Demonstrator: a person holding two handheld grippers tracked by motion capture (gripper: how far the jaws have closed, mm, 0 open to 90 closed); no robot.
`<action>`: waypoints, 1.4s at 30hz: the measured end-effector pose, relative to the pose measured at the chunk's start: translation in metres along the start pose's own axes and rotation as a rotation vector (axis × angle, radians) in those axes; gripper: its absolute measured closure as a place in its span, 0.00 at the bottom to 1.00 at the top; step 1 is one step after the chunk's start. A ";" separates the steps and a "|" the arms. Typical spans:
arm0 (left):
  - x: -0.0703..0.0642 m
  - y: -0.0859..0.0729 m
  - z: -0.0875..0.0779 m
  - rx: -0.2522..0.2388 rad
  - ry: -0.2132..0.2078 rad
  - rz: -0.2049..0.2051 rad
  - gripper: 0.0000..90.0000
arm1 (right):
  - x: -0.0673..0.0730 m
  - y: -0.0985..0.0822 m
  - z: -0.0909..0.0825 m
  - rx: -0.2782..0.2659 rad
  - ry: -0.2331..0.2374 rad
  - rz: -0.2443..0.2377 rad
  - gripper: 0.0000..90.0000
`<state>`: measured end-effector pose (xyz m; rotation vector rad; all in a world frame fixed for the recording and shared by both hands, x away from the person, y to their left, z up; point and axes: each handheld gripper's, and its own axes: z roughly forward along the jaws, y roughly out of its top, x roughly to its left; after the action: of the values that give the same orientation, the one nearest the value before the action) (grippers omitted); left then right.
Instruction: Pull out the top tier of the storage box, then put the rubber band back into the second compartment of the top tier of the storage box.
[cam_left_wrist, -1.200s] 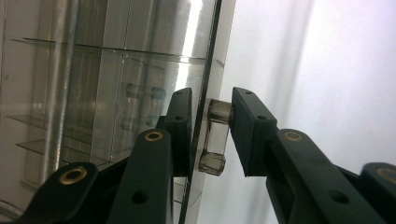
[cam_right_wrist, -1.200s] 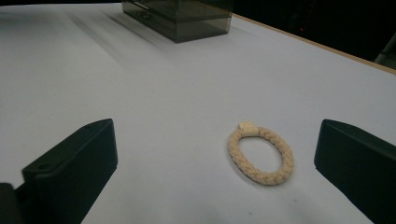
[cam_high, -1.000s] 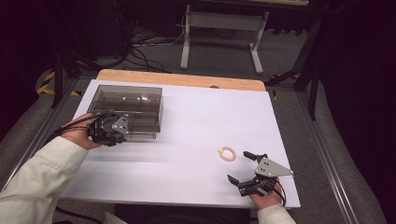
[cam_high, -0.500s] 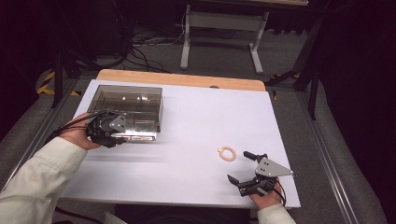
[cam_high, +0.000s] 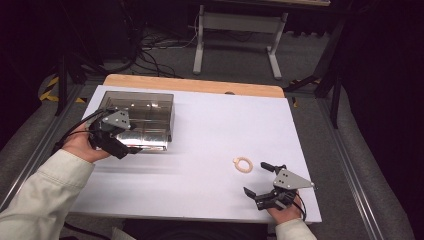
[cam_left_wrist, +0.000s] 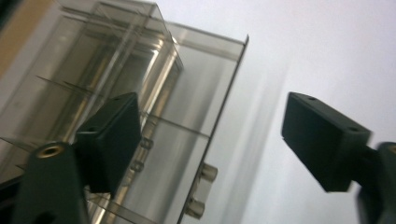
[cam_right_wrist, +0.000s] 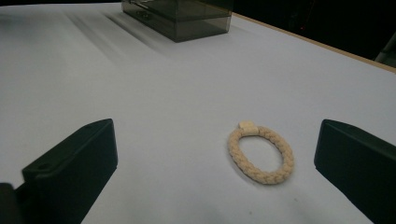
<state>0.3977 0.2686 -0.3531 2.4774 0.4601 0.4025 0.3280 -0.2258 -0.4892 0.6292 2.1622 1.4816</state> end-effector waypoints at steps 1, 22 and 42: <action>-0.001 0.001 0.000 -0.010 0.000 0.000 0.17 | 0.000 0.000 0.000 0.001 0.000 -0.005 0.00; -0.019 0.021 -0.002 -0.214 0.000 -0.074 0.00 | 0.000 0.000 0.000 0.005 0.003 -0.006 0.00; -0.041 0.051 0.031 -0.321 -0.063 -0.125 0.01 | 0.000 0.000 0.000 0.010 0.004 -0.013 0.00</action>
<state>0.3848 0.1977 -0.3548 2.1324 0.4808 0.3188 0.3277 -0.2260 -0.4890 0.6147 2.1746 1.4672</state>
